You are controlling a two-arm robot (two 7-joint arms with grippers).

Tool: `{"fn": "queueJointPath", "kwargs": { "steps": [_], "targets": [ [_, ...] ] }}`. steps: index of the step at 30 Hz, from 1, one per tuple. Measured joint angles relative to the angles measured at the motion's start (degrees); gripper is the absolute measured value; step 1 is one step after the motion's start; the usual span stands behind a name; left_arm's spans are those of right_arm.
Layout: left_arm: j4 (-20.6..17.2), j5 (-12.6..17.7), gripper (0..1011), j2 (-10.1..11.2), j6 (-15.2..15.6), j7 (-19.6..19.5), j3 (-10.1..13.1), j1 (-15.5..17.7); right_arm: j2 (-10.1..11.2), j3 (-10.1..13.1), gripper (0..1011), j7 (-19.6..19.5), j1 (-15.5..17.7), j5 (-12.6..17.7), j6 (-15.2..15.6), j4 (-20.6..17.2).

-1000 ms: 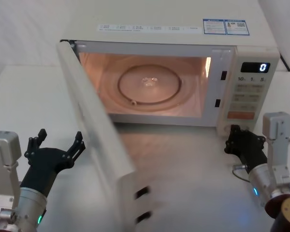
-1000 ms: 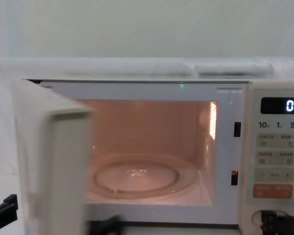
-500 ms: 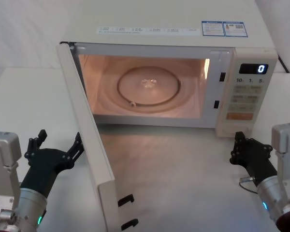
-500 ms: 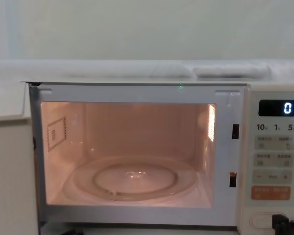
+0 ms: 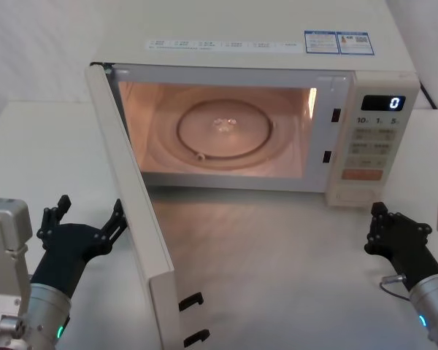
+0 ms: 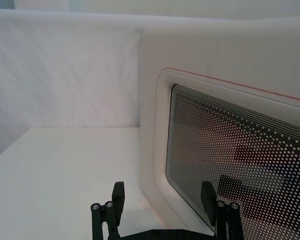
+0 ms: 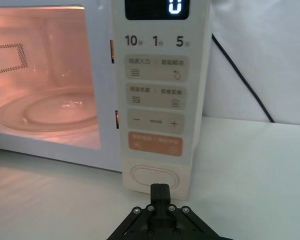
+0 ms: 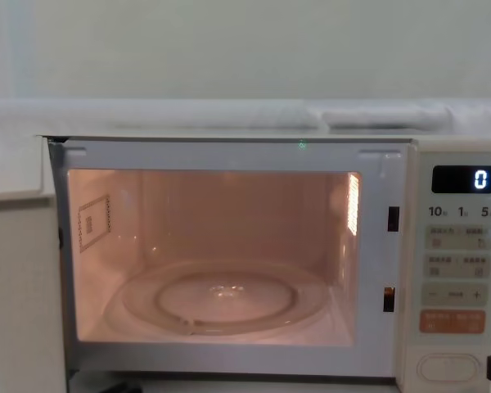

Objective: Press the button to open the microwave door with one hand; close the microwave door with the other hand.

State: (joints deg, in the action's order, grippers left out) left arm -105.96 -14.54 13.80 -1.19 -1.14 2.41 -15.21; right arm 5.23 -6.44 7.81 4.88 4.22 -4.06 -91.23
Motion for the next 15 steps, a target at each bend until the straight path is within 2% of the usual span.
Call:
{"fn": "queueJointPath", "kwargs": {
  "steps": [5,15],
  "targets": [
    [0.00,0.00,1001,0.00,0.00,0.00,0.00,0.00,0.72,0.43,8,0.40,0.75,0.68,-0.24,-0.91],
    [0.00,0.00,1001,0.00,0.00,0.00,0.00,0.00,2.25,1.11,275,1.82,1.66,2.61,-1.06,-1.68]
  ]
}}
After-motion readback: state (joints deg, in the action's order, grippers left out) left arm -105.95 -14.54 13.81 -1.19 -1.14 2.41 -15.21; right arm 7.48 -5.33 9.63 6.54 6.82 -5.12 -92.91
